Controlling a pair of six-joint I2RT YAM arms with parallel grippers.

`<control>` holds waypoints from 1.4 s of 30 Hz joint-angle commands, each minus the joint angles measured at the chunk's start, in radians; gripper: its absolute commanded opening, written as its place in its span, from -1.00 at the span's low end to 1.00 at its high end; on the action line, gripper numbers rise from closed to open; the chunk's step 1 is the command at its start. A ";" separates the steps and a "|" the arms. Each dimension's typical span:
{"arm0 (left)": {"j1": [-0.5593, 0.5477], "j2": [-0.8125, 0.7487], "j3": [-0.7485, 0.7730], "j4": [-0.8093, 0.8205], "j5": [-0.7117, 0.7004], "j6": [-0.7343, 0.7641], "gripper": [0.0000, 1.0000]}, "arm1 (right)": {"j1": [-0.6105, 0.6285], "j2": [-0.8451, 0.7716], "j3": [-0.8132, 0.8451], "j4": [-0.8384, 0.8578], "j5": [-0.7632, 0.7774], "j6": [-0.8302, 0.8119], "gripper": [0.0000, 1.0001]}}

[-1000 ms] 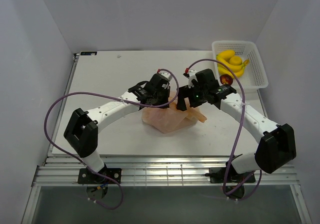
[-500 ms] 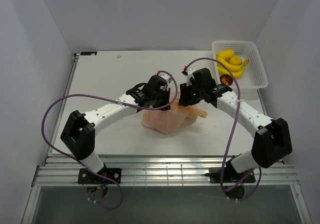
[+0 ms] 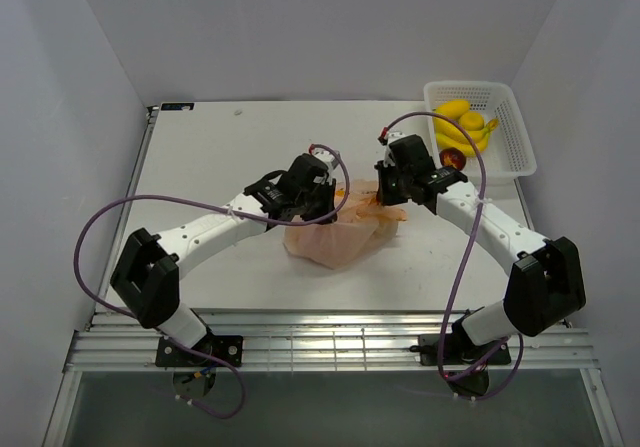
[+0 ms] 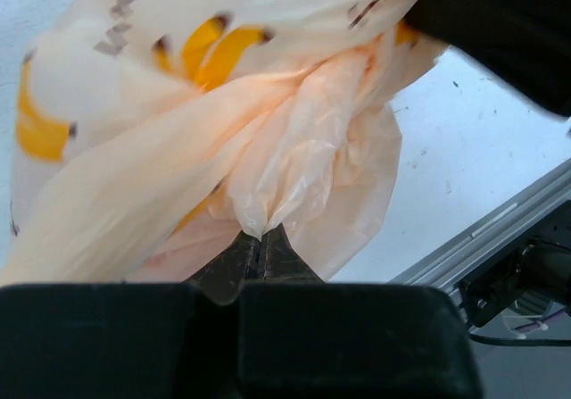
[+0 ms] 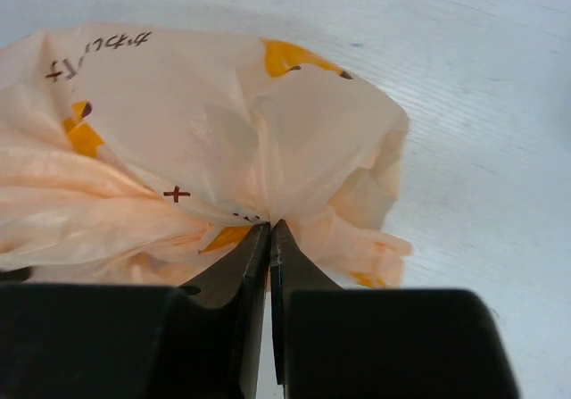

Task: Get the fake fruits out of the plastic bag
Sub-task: Untie the plastic bag at the center of the board, then adjust the plastic bag at the center of the board.

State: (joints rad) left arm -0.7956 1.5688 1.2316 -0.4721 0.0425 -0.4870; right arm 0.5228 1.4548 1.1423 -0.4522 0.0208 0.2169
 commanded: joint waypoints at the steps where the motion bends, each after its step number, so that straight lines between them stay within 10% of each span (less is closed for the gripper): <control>1: -0.004 -0.090 -0.026 -0.091 -0.102 -0.004 -1.00 | -0.085 -0.048 0.027 -0.042 0.279 0.025 -0.85; 14: 0.196 -0.233 -0.130 -0.145 -0.190 -0.126 -1.00 | -0.316 -0.094 0.020 -0.072 0.311 -0.031 -0.85; 26: 0.297 -0.263 -0.152 -0.028 0.118 -0.035 -0.99 | -0.351 -0.194 -0.032 0.001 -0.217 -0.169 -0.85; 29: 0.294 -0.276 -0.155 -0.028 0.181 0.008 0.05 | -0.351 -0.208 -0.024 -0.020 -0.283 -0.174 -0.67; 32: 0.282 -0.312 -0.164 -0.033 0.192 0.037 0.95 | -0.349 -0.232 -0.030 -0.032 -0.337 -0.185 -0.02; 37: 0.245 -0.381 -0.153 -0.054 0.194 0.074 0.96 | -0.346 -0.319 -0.030 -0.048 -0.479 -0.244 0.94; 42: 0.136 -0.405 -0.130 -0.083 0.084 0.113 0.96 | -0.259 -0.404 -0.021 -0.040 -0.506 -0.326 0.80</control>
State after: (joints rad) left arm -0.6044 1.1885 1.0729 -0.5259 0.1917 -0.4194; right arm 0.2108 1.0969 1.1091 -0.5049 -0.4118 -0.0296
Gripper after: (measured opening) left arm 0.979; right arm 0.904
